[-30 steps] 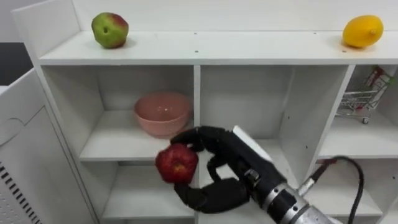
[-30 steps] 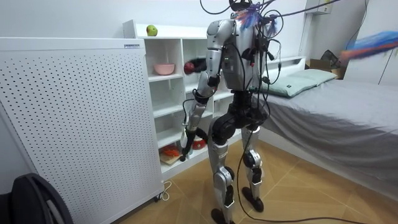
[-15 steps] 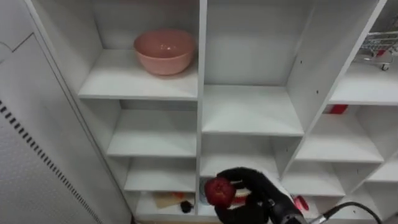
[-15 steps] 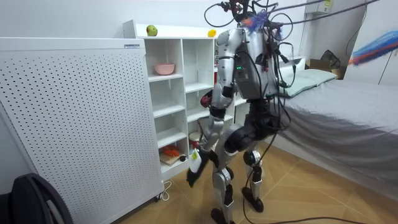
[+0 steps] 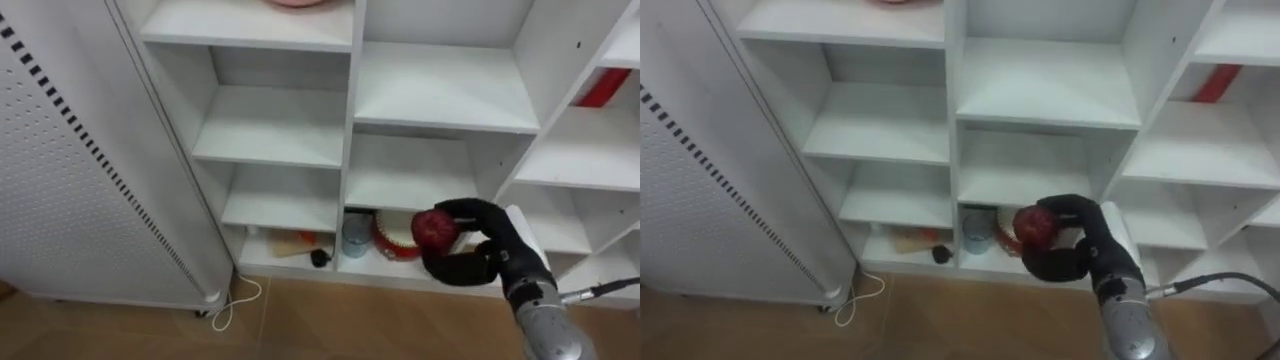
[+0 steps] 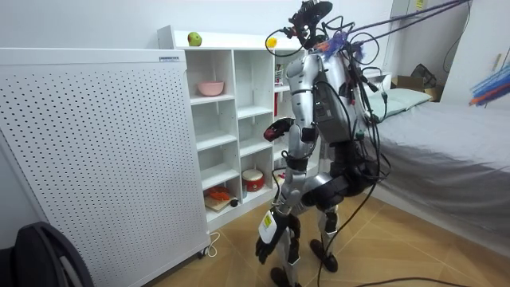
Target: Arrange fruit in the closet
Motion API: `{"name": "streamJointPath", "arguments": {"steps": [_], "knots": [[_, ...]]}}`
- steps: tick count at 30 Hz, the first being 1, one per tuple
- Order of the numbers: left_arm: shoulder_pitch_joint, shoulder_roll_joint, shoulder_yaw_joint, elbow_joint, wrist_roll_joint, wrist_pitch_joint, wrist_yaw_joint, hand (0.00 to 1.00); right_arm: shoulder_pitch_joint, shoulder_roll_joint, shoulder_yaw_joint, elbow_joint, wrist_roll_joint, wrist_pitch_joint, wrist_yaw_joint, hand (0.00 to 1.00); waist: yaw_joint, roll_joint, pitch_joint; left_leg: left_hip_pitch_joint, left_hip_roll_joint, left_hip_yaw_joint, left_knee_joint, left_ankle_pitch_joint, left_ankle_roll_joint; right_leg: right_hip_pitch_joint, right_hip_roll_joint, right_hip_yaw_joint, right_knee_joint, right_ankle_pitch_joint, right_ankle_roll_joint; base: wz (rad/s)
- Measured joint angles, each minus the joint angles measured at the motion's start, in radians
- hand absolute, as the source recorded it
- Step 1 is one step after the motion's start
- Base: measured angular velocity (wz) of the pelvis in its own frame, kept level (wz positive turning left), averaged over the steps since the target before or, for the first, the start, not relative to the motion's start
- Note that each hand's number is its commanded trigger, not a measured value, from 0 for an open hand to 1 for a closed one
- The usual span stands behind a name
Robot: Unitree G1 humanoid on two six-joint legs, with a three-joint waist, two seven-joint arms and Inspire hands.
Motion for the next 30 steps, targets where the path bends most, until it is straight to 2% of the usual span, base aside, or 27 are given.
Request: {"name": "streamJointPath", "arguments": {"steps": [3,6,11,17,23,26,30], "knots": [[0.0,0.006,0.0,-0.015,-0.006,0.006,0.001,0.0,-0.03,-0.026,0.004,0.029,0.009,0.0,-0.039,1.0,0.002,-0.007,0.0019,-0.041,-0.003,-0.004,0.028,-0.003,0.003,-0.036,-0.013,-0.003,0.037,-0.012,-0.013,0.11],[-0.001,0.021,0.002,-0.052,-0.004,0.013,0.008,0.0,-0.073,-0.061,0.022,0.06,0.006,0.0,-0.09,1.0,0.003,-0.018,0.0066,-0.098,-0.003,-0.002,0.061,-0.004,0.004,-0.09,-0.023,-0.005,0.08,-0.03,-0.017,0.18],[0.004,0.027,0.003,-0.101,-0.005,0.035,0.008,0.0,-0.104,-0.089,0.024,0.065,0.004,0.013,-0.172,1.0,0.007,-0.025,0.0063,-0.168,0.001,-0.004,0.102,-0.01,0.0,-0.155,-0.037,-0.015,0.133,-0.053,-0.03,0.11],[0.024,0.068,0.0,-0.174,-0.045,0.047,0.013,0.0,-0.158,-0.109,0.076,0.097,0.071,0.041,-0.284,1.0,0.008,-0.04,0.0069,-0.225,0.001,-0.019,0.149,-0.025,-0.015,-0.207,-0.054,-0.03,0.183,-0.075,-0.052,0.02],[0.046,0.098,-0.036,-0.199,-0.073,0.061,0.023,0.0,-0.236,-0.115,0.106,0.146,0.122,0.079,-0.342,1.0,0.008,-0.042,0.0076,-0.26,0.004,-0.025,0.2,-0.045,-0.018,-0.239,-0.055,-0.027,0.222,-0.088,-0.056,-0.04],[0.066,0.109,-0.038,-0.204,-0.087,0.063,0.02,0.0,-0.267,-0.122,0.109,0.15,0.16,0.08,-0.376,1.0,0.008,-0.043,0.0082,-0.27,0.007,-0.032,0.216,-0.054,-0.016,-0.241,-0.057,-0.035,0.231,-0.093,-0.056,0.0],[0.094,0.12,-0.04,-0.204,-0.127,0.072,0.015,0.0,-0.295,-0.154,0.144,0.155,0.187,0.081,-0.419,1.0,0.011,-0.043,0.0081,-0.28,0.002,-0.034,0.237,-0.062,-0.008,-0.241,-0.071,-0.042,0.249,-0.104,-0.05,0.07]]}}
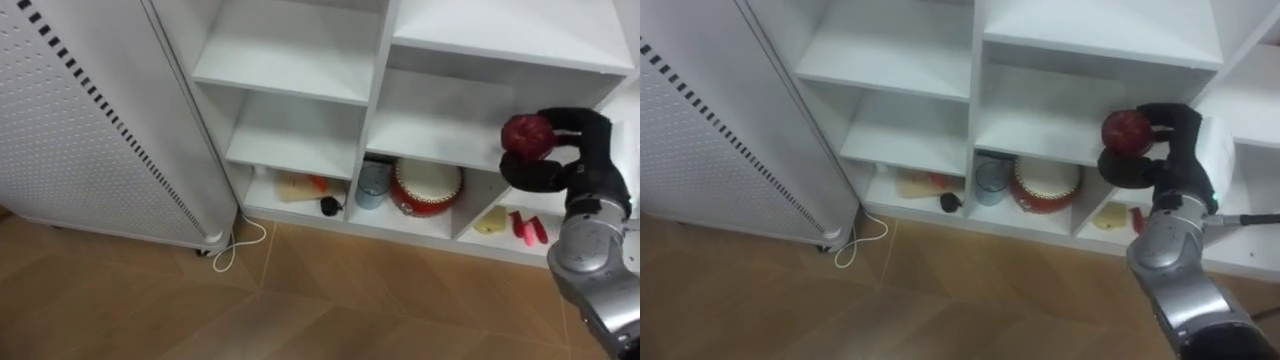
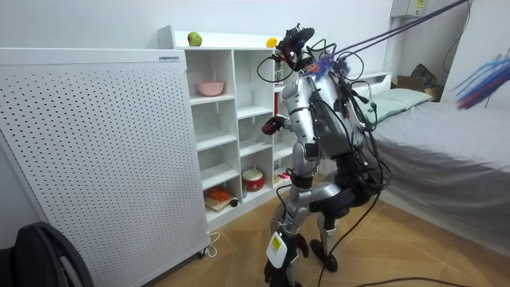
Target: Arrange fruit in the closet
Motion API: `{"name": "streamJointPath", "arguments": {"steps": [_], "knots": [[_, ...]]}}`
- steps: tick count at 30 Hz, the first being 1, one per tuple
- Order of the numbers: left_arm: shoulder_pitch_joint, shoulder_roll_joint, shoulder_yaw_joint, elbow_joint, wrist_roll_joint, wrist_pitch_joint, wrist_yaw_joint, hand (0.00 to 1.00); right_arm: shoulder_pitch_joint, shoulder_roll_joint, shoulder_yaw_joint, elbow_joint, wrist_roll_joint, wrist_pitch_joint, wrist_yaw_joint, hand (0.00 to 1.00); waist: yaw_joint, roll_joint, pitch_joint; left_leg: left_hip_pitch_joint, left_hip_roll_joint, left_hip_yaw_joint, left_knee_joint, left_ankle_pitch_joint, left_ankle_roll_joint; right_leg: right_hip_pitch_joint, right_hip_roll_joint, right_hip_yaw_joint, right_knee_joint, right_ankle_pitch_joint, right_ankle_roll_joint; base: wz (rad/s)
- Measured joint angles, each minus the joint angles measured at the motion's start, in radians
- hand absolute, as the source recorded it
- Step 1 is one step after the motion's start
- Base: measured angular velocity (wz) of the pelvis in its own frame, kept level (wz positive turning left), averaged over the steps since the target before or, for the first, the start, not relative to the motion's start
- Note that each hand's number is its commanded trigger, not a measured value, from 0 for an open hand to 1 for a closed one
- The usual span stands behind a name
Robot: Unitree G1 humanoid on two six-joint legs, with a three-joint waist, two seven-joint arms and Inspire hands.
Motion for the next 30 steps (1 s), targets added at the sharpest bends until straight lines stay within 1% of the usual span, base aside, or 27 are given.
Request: {"name": "streamJointPath", "arguments": {"steps": [2,3,4,6,7,8,9,12,15,20,22,25,28,29,30], "knots": [[0.014,0.006,0.002,-0.017,0.002,0.013,0.0,0.0,-0.008,-0.009,0.003,0.015,0.002,0.001,-0.008,1.0,0.01,0.0,0.0,-0.004,-0.001,0.0,0.004,-0.001,0.003,-0.001,-0.002,-0.002,0.001,-0.001,0.002,0.03],[0.021,0.006,0.002,-0.031,0.002,0.021,-0.001,0.0,-0.012,-0.014,0.002,0.029,0.002,0.006,-0.016,1.0,0.021,0.0,-0.0001,-0.008,-0.002,0.001,0.008,-0.003,0.005,-0.004,-0.005,-0.001,0.004,-0.002,0.004,0.07],[0.027,0.007,0.004,-0.039,0.002,0.025,-0.004,0.0,-0.012,-0.022,0.002,0.035,0.002,0.01,-0.018,1.0,0.028,0.001,-0.0002,-0.013,-0.004,0.001,0.014,-0.005,0.009,-0.008,-0.015,-0.001,0.014,-0.005,0.007,0.09],[0.029,0.006,0.005,-0.043,0.003,0.033,-0.012,0.0,-0.015,-0.029,0.002,0.033,0.003,0.019,-0.02,1.0,0.039,0.001,-0.0003,-0.022,-0.007,0.006,0.026,-0.008,0.014,-0.018,-0.022,0.003,0.029,-0.01,0.01,0.11],[0.029,0.006,0.005,-0.044,0.002,0.038,-0.014,0.0,-0.015,-0.034,0.002,0.033,0.003,0.022,-0.023,1.0,0.04,0.001,-0.0002,-0.026,-0.02,0.007,0.032,-0.009,0.015,-0.022,-0.032,0.006,0.041,-0.017,0.012,0.14],[0.029,0.006,0.005,-0.045,0.003,0.038,-0.014,0.0,-0.015,-0.036,0.003,0.033,0.004,0.025,-0.026,1.0,0.041,0.001,-0.0003,-0.027,-0.02,0.008,0.033,-0.009,0.016,-0.024,-0.036,0.008,0.046,-0.02,0.015,0.11],[0.029,0.008,0.008,-0.047,0.003,0.039,-0.014,0.0,-0.019,-0.042,0.004,0.033,0.012,0.032,-0.03,1.0,0.053,0.001,-0.0003,-0.03,-0.02,0.009,0.039,-0.011,0.018,-0.026,-0.035,0.008,0.047,-0.021,0.016,0.0],[0.044,0.012,0.014,-0.069,0.002,0.049,-0.014,0.0,-0.043,-0.048,0.037,0.027,0.023,0.047,-0.035,1.0,0.061,0.001,-0.0007,-0.034,-0.019,0.01,0.045,-0.014,0.021,-0.027,-0.034,0.008,0.05,-0.022,0.017,-0.01],[0.05,0.012,0.026,-0.089,0.002,0.056,-0.017,0.0,-0.044,-0.048,0.052,0.013,0.014,0.047,-0.035,1.0,0.065,0.002,-0.0012,-0.033,-0.019,0.013,0.051,-0.016,0.023,-0.025,-0.034,0.012,0.057,-0.027,0.024,0.03],[0.052,0.012,0.024,-0.125,0.003,0.058,-0.038,0.0,-0.044,-0.047,0.096,0.005,0.012,0.053,-0.025,1.0,0.093,0.005,-0.0026,-0.032,-0.017,0.011,0.073,-0.029,0.023,-0.022,-0.035,0.012,0.072,-0.035,0.022,-0.02],[0.054,0.012,0.024,-0.126,0.002,0.058,-0.043,0.0,-0.044,-0.047,0.112,-0.011,0.012,0.063,-0.014,1.0,0.102,0.009,-0.0039,-0.028,-0.017,0.011,0.082,-0.035,0.024,-0.016,-0.036,0.013,0.077,-0.038,0.023,-0.04],[0.058,0.013,0.024,-0.126,0.002,0.06,-0.052,0.0,-0.044,-0.043,0.111,-0.039,0.012,0.064,-0.012,1.0,0.114,0.021,-0.0043,-0.028,-0.019,0.014,0.099,-0.044,0.031,-0.013,-0.047,0.011,0.092,-0.045,0.027,0.04],[0.065,0.013,0.017,-0.126,-0.001,0.075,-0.059,0.0,-0.044,-0.027,0.111,-0.041,0.013,0.065,-0.013,1.0,0.129,0.029,-0.0039,-0.028,-0.028,0.015,0.113,-0.049,0.037,-0.011,-0.055,0.014,0.109,-0.054,0.034,0.08],[0.068,0.014,0.007,-0.126,-0.006,0.081,-0.061,0.0,-0.044,-0.022,0.111,-0.041,0.013,0.069,-0.014,1.0,0.135,0.033,-0.0041,-0.029,-0.036,0.013,0.12,-0.052,0.038,-0.011,-0.064,0.015,0.119,-0.059,0.035,0.1],[0.075,0.014,0.003,-0.133,-0.008,0.085,-0.064,0.0,-0.044,-0.018,0.111,-0.041,0.016,0.071,-0.014,1.0,0.142,0.038,-0.0045,-0.03,-0.036,0.014,0.126,-0.054,0.041,-0.011,-0.069,0.016,0.125,-0.062,0.038,0.1]]}}
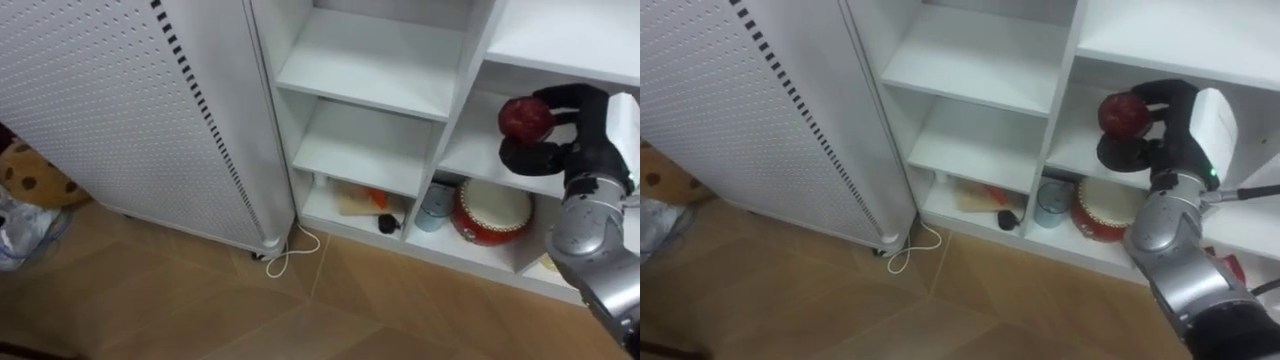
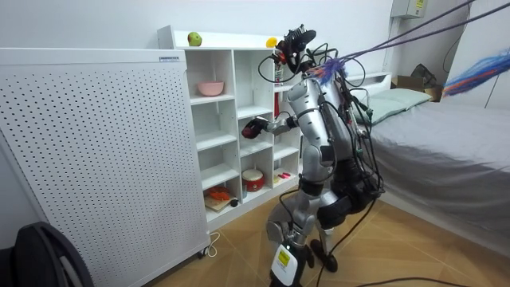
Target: Arrange fruit in the closet
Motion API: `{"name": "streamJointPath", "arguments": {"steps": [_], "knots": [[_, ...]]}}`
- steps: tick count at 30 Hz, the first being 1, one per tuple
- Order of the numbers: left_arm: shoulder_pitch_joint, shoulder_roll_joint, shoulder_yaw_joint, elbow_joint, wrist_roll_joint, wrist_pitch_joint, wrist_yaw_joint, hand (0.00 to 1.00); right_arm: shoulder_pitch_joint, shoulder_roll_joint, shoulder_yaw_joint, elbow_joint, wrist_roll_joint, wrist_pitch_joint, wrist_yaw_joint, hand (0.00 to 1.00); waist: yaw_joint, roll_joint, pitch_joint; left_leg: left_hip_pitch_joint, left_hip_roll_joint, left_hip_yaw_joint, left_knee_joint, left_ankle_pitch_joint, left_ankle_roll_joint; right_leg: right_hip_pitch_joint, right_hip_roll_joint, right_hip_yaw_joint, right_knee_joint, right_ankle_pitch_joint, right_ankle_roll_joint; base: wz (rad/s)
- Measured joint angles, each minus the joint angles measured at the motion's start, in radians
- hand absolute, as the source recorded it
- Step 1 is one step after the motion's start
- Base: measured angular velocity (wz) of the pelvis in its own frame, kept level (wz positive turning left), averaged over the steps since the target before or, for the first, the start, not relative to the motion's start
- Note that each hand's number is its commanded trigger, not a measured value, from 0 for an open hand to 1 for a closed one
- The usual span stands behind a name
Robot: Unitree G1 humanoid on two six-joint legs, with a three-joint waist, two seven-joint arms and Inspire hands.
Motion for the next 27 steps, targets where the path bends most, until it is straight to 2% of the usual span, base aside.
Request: {"name": "streamJointPath", "arguments": {"steps": [4,8,9,10,16,22,26,27], "knots": [[0.038,0.005,-0.001,-0.022,-0.016,0.0,0.0,0.0,0.0,0.016,0.0,0.003,0.024,0.0,-0.004,1.0,0.013,0.0,-0.0001,0.002,0.002,0.003,0.012,-0.005,0.004,0.0,0.0,0.01,0.012,-0.006,0.008,0.03],[0.088,0.005,-0.002,-0.042,-0.018,0.0,0.01,0.0,0.0,0.017,-0.001,0.006,0.039,0.0,-0.056,1.0,0.015,0.0,0.0,0.001,0.0,0.005,0.023,-0.011,0.009,0.0,-0.003,0.013,0.022,-0.011,0.013,0.0],[0.1,0.005,-0.004,-0.05,-0.018,-0.001,0.015,0.0,0.0,0.016,-0.002,0.006,0.068,0.0,-0.073,0.68,0.015,0.0,0.0,0.001,-0.002,0.004,0.03,-0.015,0.009,0.001,-0.011,0.013,0.03,-0.015,0.013,0.06],[0.106,0.005,-0.008,-0.056,-0.018,-0.001,0.022,0.0,0.0,0.015,-0.005,0.009,0.094,0.0,-0.09,0.0,0.01,0.0,0.0,0.0,-0.006,0.0,0.032,-0.015,0.009,0.007,-0.02,0.004,0.031,-0.018,0.01,0.08],[0.113,0.006,-0.035,-0.06,-0.021,0.0,0.026,0.0,-0.006,0.006,-0.013,0.034,0.148,-0.001,-0.132,0.0,-0.01,-0.001,0.0002,0.0,-0.018,-0.008,0.041,-0.019,0.016,0.019,-0.035,-0.007,0.037,-0.026,0.015,0.08],[0.113,0.02,-0.036,-0.067,-0.027,0.0,0.046,0.0,-0.023,-0.028,-0.013,0.063,0.222,0.0,-0.177,0.0,-0.032,-0.01,0.0015,0.002,-0.017,-0.003,0.046,-0.021,0.019,0.023,-0.036,-0.004,0.042,-0.031,0.023,0.01],[0.113,0.031,-0.036,-0.068,-0.027,0.0,0.056,0.0,-0.026,-0.028,-0.013,0.07,0.229,0.0,-0.185,0.0,-0.041,-0.011,0.0019,0.002,-0.007,0.003,0.045,-0.021,0.019,0.023,-0.031,-0.004,0.04,-0.03,0.023,-0.02],[0.113,0.033,-0.036,-0.068,-0.026,0.0,0.057,0.0,-0.026,-0.028,-0.013,0.07,0.23,0.0,-0.185,0.0,-0.04,-0.011,0.002,0.002,0.004,0.007,0.045,-0.021,0.02,0.023,-0.025,-0.005,0.036,-0.03,0.023,-0.11]]}}
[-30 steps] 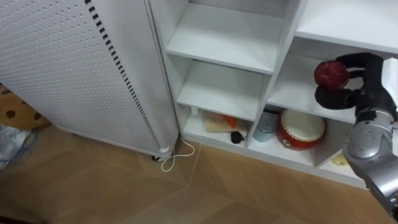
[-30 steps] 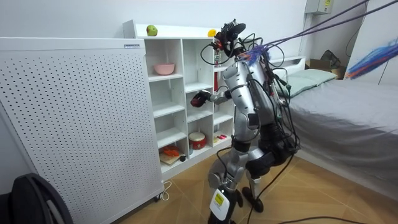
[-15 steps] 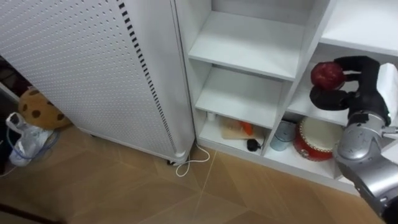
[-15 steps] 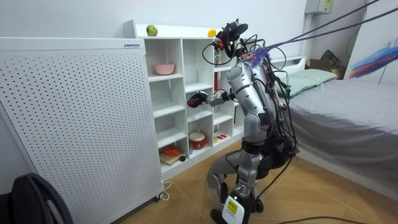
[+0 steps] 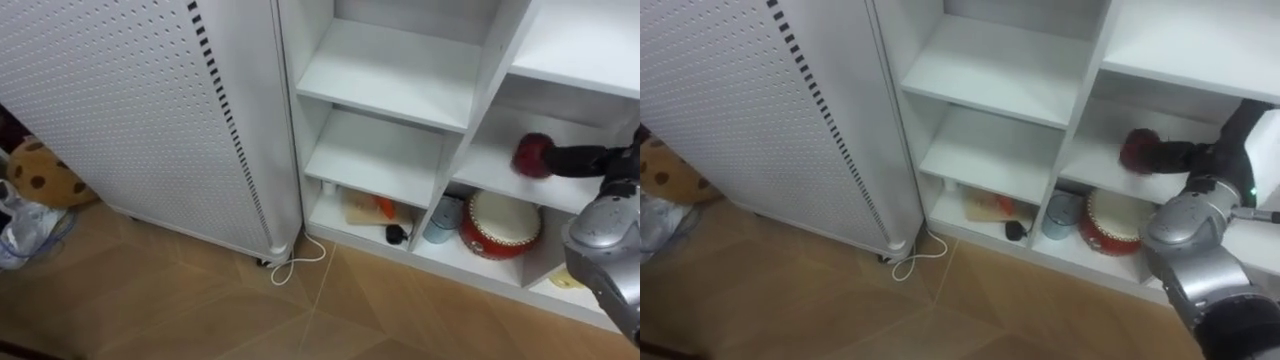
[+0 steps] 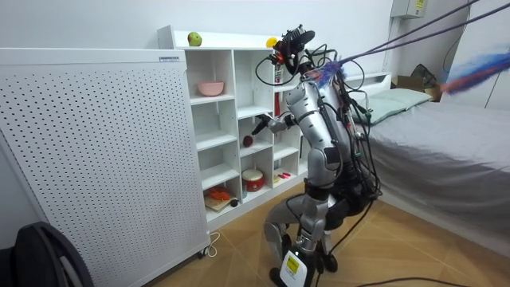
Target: Arrange fruit in the closet
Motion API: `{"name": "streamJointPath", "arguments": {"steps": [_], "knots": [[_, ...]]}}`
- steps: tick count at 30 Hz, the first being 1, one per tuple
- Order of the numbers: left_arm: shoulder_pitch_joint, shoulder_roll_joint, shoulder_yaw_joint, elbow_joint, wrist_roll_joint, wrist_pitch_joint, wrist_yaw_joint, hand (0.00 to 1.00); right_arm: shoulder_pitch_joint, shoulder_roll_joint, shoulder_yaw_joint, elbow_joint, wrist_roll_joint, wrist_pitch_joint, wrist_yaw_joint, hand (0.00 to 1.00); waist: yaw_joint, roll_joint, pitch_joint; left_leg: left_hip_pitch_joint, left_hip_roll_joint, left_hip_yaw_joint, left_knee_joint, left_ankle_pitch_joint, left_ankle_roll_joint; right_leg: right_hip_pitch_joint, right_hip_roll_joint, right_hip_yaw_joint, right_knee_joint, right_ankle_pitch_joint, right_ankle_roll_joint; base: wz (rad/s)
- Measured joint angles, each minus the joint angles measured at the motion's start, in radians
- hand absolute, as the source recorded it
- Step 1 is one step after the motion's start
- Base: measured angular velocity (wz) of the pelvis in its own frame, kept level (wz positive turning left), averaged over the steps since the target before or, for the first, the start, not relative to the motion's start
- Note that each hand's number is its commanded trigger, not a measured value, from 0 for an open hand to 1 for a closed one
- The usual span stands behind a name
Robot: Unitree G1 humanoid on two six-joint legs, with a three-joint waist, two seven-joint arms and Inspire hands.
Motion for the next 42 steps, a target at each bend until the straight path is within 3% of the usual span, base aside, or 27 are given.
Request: {"name": "streamJointPath", "arguments": {"steps": [9,14,19,22,25,28,30,32,34,38,40,42], "knots": [[0.001,0.001,0.001,0.01,0.008,-0.007,0.011,0.0,0.002,0.005,0.001,0.009,0.043,0.022,0.003,0.0,0.005,0.0,0.0,0.04,0.032,0.007,-0.04,0.0,0.0,0.05,0.027,-0.023,-0.064,0.02,-0.005,-0.06],[0.001,0.001,0.001,0.023,0.009,-0.02,0.01,0.0,0.023,0.006,0.001,0.012,0.082,0.022,0.021,0.0,0.005,0.001,-0.0003,0.091,0.032,0.016,-0.082,0.001,0.002,0.095,0.04,-0.025,-0.111,0.031,0.009,-0.03],[0.001,0.001,0.013,0.063,0.014,-0.03,-0.005,0.0,0.068,0.009,0.001,0.009,0.073,0.021,0.096,0.0,0.001,0.001,-0.0002,0.17,0.032,0.03,-0.138,0.001,0.002,0.161,0.058,-0.013,-0.172,0.044,0.025,-0.09],[-0.002,-0.006,0.034,0.08,0.012,-0.048,-0.016,0.0,0.121,0.008,-0.003,-0.014,0.044,0.011,0.153,0.0,-0.014,0.005,-0.0009,0.217,0.034,0.028,-0.177,0.001,0.002,0.217,0.066,-0.03,-0.223,0.053,0.029,-0.03],[-0.017,-0.014,0.037,0.132,0.009,-0.074,-0.04,0.0,0.197,0.008,-0.003,-0.028,0.005,-0.025,0.222,0.0,-0.015,0.008,-0.0002,0.296,0.038,0.041,-0.23,0.002,0.002,0.287,0.082,-0.024,-0.28,0.069,0.043,-0.09],[-0.032,-0.041,0.037,0.187,0.009,-0.081,-0.051,0.0,0.307,0.008,-0.003,-0.06,-0.099,-0.074,0.28,0.0,-0.014,0.025,-0.0028,0.397,0.041,0.055,-0.303,0.002,0.003,0.378,0.092,-0.026,-0.356,0.083,0.056,-0.13],[-0.04,-0.042,0.04,0.205,0.009,-0.096,-0.061,0.0,0.384,0.008,-0.004,-0.078,-0.193,-0.098,0.339,0.0,-0.007,0.039,-0.0087,0.455,0.051,0.066,-0.359,0.007,-0.003,0.432,0.117,-0.028,-0.424,0.107,0.057,-0.29],[-0.059,-0.043,0.053,0.215,0.011,-0.095,-0.065,0.0,0.446,0.014,0.001,-0.083,-0.271,-0.097,0.387,0.0,-0.001,0.044,-0.0111,0.499,0.055,0.076,-0.396,0.012,-0.008,0.47,0.126,-0.029,-0.46,0.115,0.058,-0.17],[-0.089,-0.05,0.056,0.244,0.008,-0.108,-0.074,0.0,0.532,0.048,0.011,-0.082,-0.355,-0.097,0.462,0.0,-0.002,0.055,-0.0141,0.565,0.054,0.08,-0.446,0.018,-0.018,0.53,0.137,-0.028,-0.503,0.118,0.061,-0.02],[-0.101,-0.073,0.061,0.283,0.016,-0.133,-0.078,0.0,0.665,0.093,0.012,-0.081,-0.421,-0.096,0.559,0.0,-0.006,0.079,-0.0285,0.664,0.049,0.09,-0.525,0.026,-0.028,0.616,0.145,-0.029,-0.566,0.122,0.067,-0.03],[-0.1,-0.082,0.084,0.286,0.035,-0.134,-0.078,0.0,0.726,0.105,0.007,-0.083,-0.474,-0.096,0.599,0.0,-0.02,0.084,-0.0327,0.705,0.045,0.092,-0.568,0.037,-0.034,0.655,0.148,-0.036,-0.601,0.125,0.07,0.06],[-0.084,-0.085,0.099,0.287,0.072,-0.138,-0.078,0.0,0.806,0.146,-0.011,-0.086,-0.531,-0.097,0.636,0.0,-0.053,0.086,-0.0354,0.779,0.045,0.092,-0.635,0.056,-0.043,0.732,0.157,-0.054,-0.662,0.135,0.069,0.09]]}}
